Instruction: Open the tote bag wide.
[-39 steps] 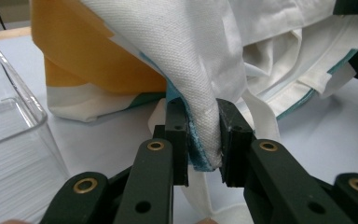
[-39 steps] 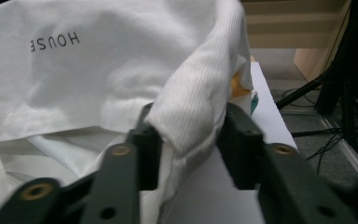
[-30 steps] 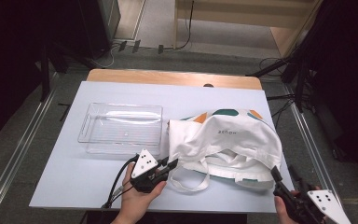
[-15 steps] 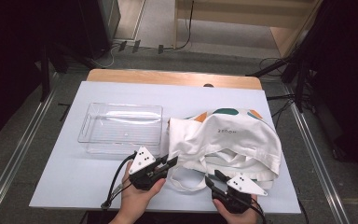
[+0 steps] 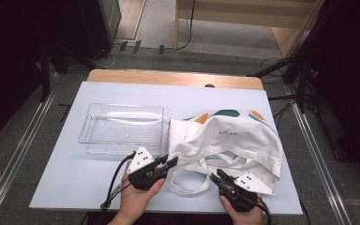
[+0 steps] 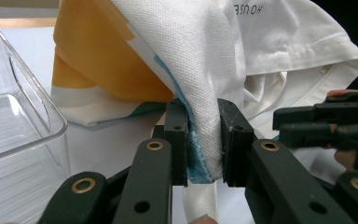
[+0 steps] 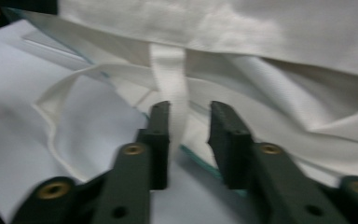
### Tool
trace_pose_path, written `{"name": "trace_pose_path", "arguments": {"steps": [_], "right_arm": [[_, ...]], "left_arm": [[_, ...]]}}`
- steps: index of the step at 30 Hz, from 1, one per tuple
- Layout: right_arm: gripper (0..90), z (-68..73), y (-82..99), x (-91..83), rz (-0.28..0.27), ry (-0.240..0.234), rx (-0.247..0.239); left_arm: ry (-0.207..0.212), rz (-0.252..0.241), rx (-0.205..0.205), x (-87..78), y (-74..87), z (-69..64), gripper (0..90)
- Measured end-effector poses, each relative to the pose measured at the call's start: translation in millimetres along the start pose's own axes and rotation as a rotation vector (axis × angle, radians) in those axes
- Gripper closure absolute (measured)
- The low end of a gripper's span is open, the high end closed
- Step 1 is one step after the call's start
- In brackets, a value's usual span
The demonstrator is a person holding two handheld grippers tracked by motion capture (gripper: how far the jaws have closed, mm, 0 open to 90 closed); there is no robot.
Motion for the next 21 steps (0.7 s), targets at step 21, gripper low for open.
{"name": "trace_pose_path", "arguments": {"steps": [21], "right_arm": [[90.0, 4.1, -21.2, -18.2, -0.083, 0.085, -0.105]], "left_arm": [[-0.062, 0.018, 0.033, 1.5, -0.3, -1.5, 50.3]]}}
Point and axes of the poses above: each handheld gripper's, and its own axes: x roughly forward along the jaws, y roughly out of its underside, z roughly to its left, the point moved 2 cm from there along x, roughly forward along the jaws, and after that the axes turned 2 degrees about x, right-handed, at the moved point
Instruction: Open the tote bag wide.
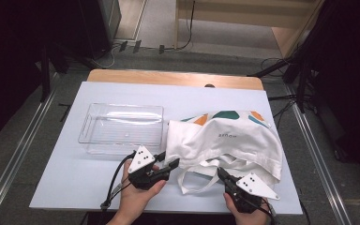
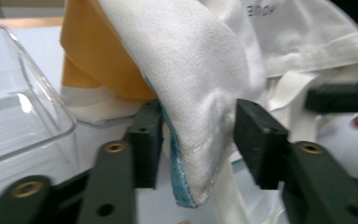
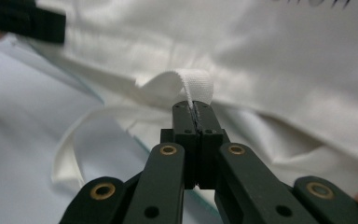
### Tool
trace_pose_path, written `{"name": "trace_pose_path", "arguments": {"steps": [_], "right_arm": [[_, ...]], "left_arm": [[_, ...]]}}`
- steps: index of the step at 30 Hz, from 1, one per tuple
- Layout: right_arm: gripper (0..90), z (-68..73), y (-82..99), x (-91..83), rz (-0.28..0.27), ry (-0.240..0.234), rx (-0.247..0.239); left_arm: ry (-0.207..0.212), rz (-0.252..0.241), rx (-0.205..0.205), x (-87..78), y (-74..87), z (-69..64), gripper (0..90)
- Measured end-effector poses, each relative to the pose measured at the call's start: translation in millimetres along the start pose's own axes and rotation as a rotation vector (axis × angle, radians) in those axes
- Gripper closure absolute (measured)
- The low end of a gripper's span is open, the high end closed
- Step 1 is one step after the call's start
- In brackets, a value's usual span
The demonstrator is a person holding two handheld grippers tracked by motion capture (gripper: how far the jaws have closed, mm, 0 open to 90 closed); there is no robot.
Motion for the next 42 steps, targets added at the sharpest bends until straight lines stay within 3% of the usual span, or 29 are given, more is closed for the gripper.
{"name": "trace_pose_path", "arguments": {"steps": [1, 3, 8, 16, 19, 21, 24, 27, 29, 33, 34, 35, 37, 38, 39, 42], "right_arm": [[90.0, -2.2, -8.5, -1.3, -0.026, 0.002, 0.005], [90.0, -4.1, -16.8, -2.5, -0.056, 0.004, 0.007], [90.0, -4.2, -34.6, -2.0, -0.106, -0.011, 0.009], [90.0, 5.2, -61.9, 18.4, -0.144, -0.047, 0.004], [90.0, 6.6, -69.6, 23.8, -0.154, -0.060, 0.019], [90.0, 8.5, -72.3, 24.9, -0.152, -0.071, 0.018], [90.0, 10.9, -73.0, 24.0, -0.151, -0.078, -0.001], [90.0, 7.2, -72.8, 18.6, -0.159, -0.073, 0.010], [90.0, 5.7, -72.5, 17.3, -0.161, -0.068, 0.013], [90.0, 1.1, -68.1, 16.9, -0.141, -0.042, 0.006], [89.3, -0.6, -64.4, 19.7, -0.105, -0.042, 0.007], [89.3, -0.6, -64.4, 19.7, -0.105, -0.042, 0.007], [86.6, -2.0, -59.4, 22.5, -0.071, -0.040, 0.018], [79.0, -3.9, -54.2, 23.7, -0.057, -0.055, 0.033], [79.0, -3.9, -54.2, 23.7, -0.057, -0.055, 0.033], [65.8, -6.4, -47.4, 17.4, -0.059, -0.078, 0.044]], "left_arm": [[-0.028, 0.002, 0.016, 0.8, -0.1, -2.6, 41.7], [-0.045, 0.002, 0.024, 0.6, -0.3, -3.3, 34.5], [-0.099, -0.010, 0.066, -1.3, -1.7, -5.7, 25.2], [-0.080, 0.032, 0.143, 6.4, 2.7, -17.4, 16.0], [-0.124, 0.028, 0.171, 8.8, 0.0, -20.9, 10.9], [-0.175, 0.026, 0.188, 9.6, -4.5, -20.5, 9.2], [-0.220, 0.017, 0.196, 10.2, -11.5, -17.4, 9.5], [-0.251, -0.009, 0.232, 9.7, -18.0, -16.1, 14.4], [-0.253, -0.015, 0.244, 8.9, -19.4, -16.9, 14.7], [-0.244, -0.064, 0.314, 3.6, -23.3, -24.6, 21.6], [-0.235, -0.085, 0.326, 1.7, -24.3, -26.2, 28.8], [-0.223, -0.107, 0.333, -0.1, -25.3, -27.6, 28.8], [-0.189, -0.142, 0.339, -4.0, -28.1, -29.0, 38.7], [-0.169, -0.151, 0.335, -5.2, -29.8, -29.2, 49.4], [-0.156, -0.157, 0.330, -5.5, -31.4, -29.5, 49.4], [-0.128, -0.154, 0.320, -4.6, -36.1, -29.8, 69.2]]}}
Point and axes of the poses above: each handheld gripper's, and its own axes: x roughly forward along the jaws, y roughly out of its underside, z roughly to its left, the point moved 2 cm from there along x, roughly forward along the jaws, and after that the axes turned 2 degrees about x, right-handed, at the moved point
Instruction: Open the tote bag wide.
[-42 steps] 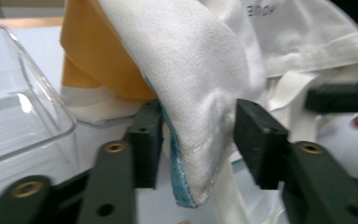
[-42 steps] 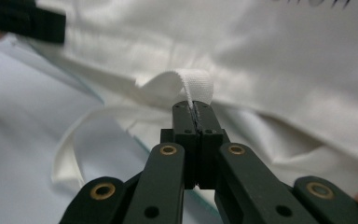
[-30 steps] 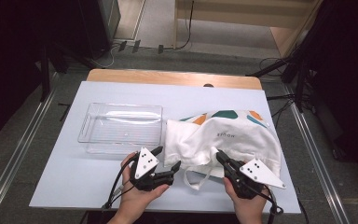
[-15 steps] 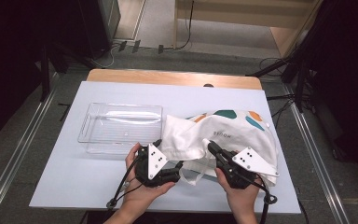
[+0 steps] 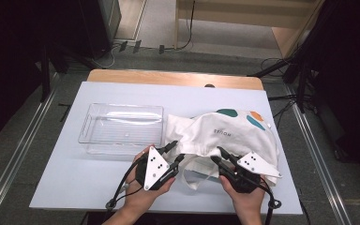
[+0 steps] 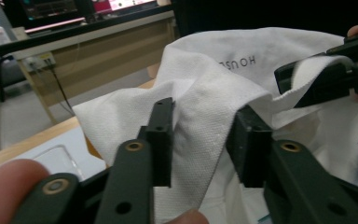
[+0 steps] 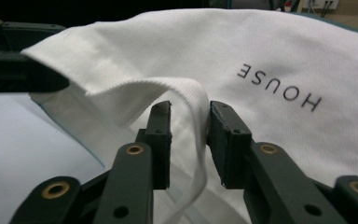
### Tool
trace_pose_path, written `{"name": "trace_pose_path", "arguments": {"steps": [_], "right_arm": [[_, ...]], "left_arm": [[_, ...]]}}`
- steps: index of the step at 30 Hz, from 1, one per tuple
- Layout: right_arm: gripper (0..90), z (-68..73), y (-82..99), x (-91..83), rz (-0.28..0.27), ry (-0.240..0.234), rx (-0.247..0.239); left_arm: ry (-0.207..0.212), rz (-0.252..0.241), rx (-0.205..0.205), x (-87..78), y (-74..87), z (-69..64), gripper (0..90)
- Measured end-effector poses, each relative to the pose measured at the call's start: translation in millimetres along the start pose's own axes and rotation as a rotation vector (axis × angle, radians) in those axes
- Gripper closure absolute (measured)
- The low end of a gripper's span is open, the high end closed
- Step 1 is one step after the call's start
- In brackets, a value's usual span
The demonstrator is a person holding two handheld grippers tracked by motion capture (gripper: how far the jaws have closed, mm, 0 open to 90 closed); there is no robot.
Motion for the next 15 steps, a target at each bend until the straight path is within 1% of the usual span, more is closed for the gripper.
{"name": "trace_pose_path", "arguments": {"steps": [1, 2, 3, 4, 6, 7, 8, 9, 10, 13, 15], "right_arm": [[62.8, -0.3, 1.2, -3.1, 0.003, 0.004, -0.006], [62.8, -0.3, 1.2, -3.1, 0.003, 0.004, -0.006], [56.9, -1.4, 3.3, -9.9, 0.001, 0.006, -0.016], [56.9, -1.4, 3.3, -9.9, 0.001, 0.006, -0.016], [52.0, -2.3, 5.3, -17.2, 0.007, 0.015, -0.023], [50.5, -2.8, 6.8, -20.9, 0.010, 0.029, -0.034], [47.4, -4.7, 10.1, -29.7, 0.009, 0.065, -0.049], [47.4, -4.7, 10.1, -29.7, 0.009, 0.065, -0.049], [46.5, -6.5, 11.5, -34.5, 0.006, 0.077, -0.049], [42.2, -13.9, 15.6, -48.3, -0.004, 0.098, -0.029], [39.9, -17.4, 19.2, -54.8, 0.002, 0.122, -0.030]], "left_arm": [[0.016, 0.000, -0.010, 0.5, -1.1, 0.8, 72.6], [0.027, -0.003, -0.020, 0.9, -2.1, 1.2, 72.6], [0.035, -0.007, -0.028, 1.4, -3.1, 1.5, 80.0], [0.045, -0.011, -0.038, 2.0, -3.9, 1.6, 80.0], [0.056, -0.016, -0.060, 2.6, -5.2, 2.6, 83.7], [0.057, -0.017, -0.071, 2.5, -5.6, 3.8, 85.7], [0.060, -0.018, -0.085, 2.4, -5.9, 5.3, 88.4], [0.066, -0.018, -0.098, 2.4, -6.0, 7.2, 88.4], [0.071, -0.015, -0.110, 2.5, -5.8, 8.9, 88.7], [0.077, -0.004, -0.111, 3.2, -5.3, 9.1, 89.2], [0.081, -0.006, -0.119, 3.8, -5.5, 8.4, 89.3]]}}
Point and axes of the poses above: each handheld gripper's, and its own axes: x roughly forward along the jaws, y roughly out of its underside, z roughly to its left, the point moved 2 cm from there along x, roughly forward along the jaws, and after that the axes turned 2 degrees about x, right-handed, at the moved point
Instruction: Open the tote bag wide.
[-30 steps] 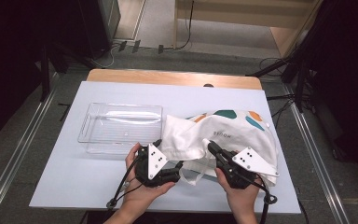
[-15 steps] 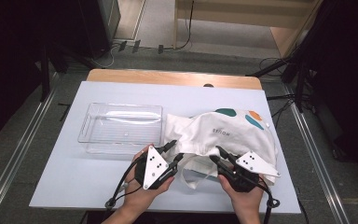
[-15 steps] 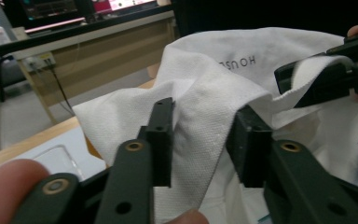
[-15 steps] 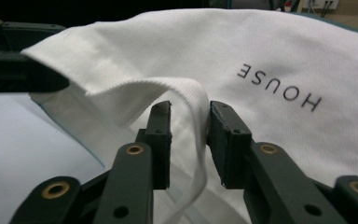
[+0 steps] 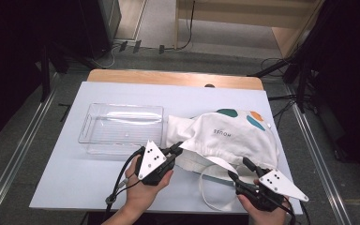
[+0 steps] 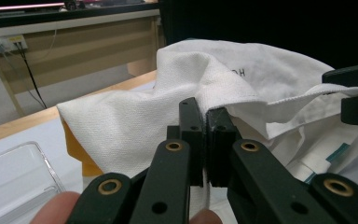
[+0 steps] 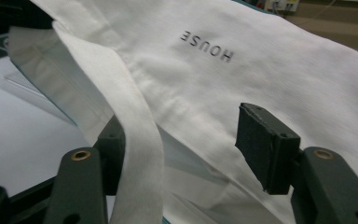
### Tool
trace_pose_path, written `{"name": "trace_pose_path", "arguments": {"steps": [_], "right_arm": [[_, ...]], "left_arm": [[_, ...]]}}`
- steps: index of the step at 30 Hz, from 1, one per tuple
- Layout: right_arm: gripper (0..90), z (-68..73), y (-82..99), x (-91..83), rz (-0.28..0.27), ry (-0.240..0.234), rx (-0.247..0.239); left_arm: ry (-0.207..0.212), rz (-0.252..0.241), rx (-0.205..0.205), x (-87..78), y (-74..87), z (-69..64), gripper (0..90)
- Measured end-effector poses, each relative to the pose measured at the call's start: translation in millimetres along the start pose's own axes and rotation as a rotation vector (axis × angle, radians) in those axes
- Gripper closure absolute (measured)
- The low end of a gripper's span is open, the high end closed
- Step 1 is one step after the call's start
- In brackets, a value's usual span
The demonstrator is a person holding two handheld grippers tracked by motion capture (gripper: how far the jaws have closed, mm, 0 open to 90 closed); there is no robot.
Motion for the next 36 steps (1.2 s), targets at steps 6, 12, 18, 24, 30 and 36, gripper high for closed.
{"name": "trace_pose_path", "arguments": {"steps": [6, 12, 18, 24, 30, 36], "right_arm": [[32.4, -4.6, 15.0, -7.9, 0.037, 0.041, -0.003], [24.6, -9.5, 25.7, -5.2, 0.097, 0.175, -0.024], [22.7, -18.8, 35.1, -9.6, 0.110, 0.234, -0.005], [22.2, -25.2, 36.6, -18.4, 0.078, 0.232, 0.000], [14.8, -21.2, 35.0, -30.6, 0.028, 0.032, 0.027], [11.1, -8.4, 25.0, -33.3, -0.008, -0.020, 0.026]], "left_arm": [[0.023, 0.002, -0.034, 0.8, -1.1, 2.8, 89.6], [0.023, 0.001, -0.057, -0.1, -1.7, 6.8, 89.6], [0.033, 0.005, -0.052, 0.2, -0.8, 6.4, 89.5], [0.026, -0.004, -0.073, -2.7, -2.9, 10.9, 89.5], [0.031, -0.001, -0.076, -1.7, -0.6, 9.7, 89.5], [0.029, 0.009, -0.061, 2.3, 1.7, 3.9, 89.4]]}}
Point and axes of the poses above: each handheld gripper's, and its own axes: x roughly forward along the jaws, y roughly out of its underside, z roughly to its left, the point moved 2 cm from there along x, roughly forward along the jaws, and after that the axes turned 2 degrees about x, right-handed, at the moved point
